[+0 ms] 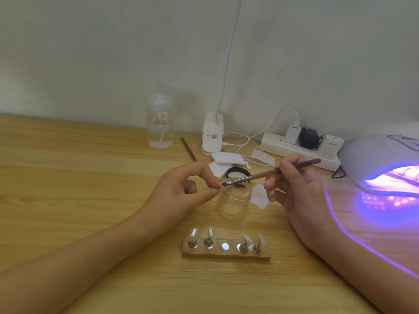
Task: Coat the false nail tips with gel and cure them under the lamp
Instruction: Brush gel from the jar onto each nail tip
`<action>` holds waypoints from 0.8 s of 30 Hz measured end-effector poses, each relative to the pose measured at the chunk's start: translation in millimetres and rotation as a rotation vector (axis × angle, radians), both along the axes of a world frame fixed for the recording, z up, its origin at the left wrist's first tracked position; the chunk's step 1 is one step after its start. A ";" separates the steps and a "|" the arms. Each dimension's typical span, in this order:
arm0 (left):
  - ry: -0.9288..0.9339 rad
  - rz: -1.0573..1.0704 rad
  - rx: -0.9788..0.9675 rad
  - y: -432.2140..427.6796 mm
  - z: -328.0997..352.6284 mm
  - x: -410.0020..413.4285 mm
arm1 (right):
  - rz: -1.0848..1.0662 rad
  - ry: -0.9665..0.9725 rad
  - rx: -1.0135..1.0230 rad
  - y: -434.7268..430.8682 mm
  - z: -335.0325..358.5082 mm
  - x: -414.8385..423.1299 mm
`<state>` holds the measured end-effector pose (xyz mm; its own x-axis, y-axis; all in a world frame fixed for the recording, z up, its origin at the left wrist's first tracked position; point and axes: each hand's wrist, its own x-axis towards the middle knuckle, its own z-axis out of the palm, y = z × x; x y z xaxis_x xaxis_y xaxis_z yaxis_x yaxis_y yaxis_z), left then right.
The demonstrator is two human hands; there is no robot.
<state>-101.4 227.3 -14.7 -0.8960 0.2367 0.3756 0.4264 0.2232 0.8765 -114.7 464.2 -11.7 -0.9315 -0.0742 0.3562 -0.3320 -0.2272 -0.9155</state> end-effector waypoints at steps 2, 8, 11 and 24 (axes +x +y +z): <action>-0.005 0.004 -0.001 -0.6 -0.6 0.0 | -0.032 -0.006 0.016 -0.6 -0.3 0.2; -0.008 0.003 -0.001 -0.3 -0.4 -0.5 | -0.021 -0.022 -0.025 1.9 -0.6 -0.6; -0.015 0.007 -0.003 -0.1 -0.3 -0.4 | 0.000 -0.009 0.006 -0.1 0.0 0.6; -0.013 0.006 0.001 0.2 -0.5 -0.3 | -0.064 -0.045 -0.018 0.8 -0.1 -0.9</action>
<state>-101.6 227.4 -15.2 -0.9023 0.2306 0.3644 0.4137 0.2247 0.8823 -115.6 465.0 -11.8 -0.9492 -0.0081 0.3146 -0.3049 -0.2232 -0.9258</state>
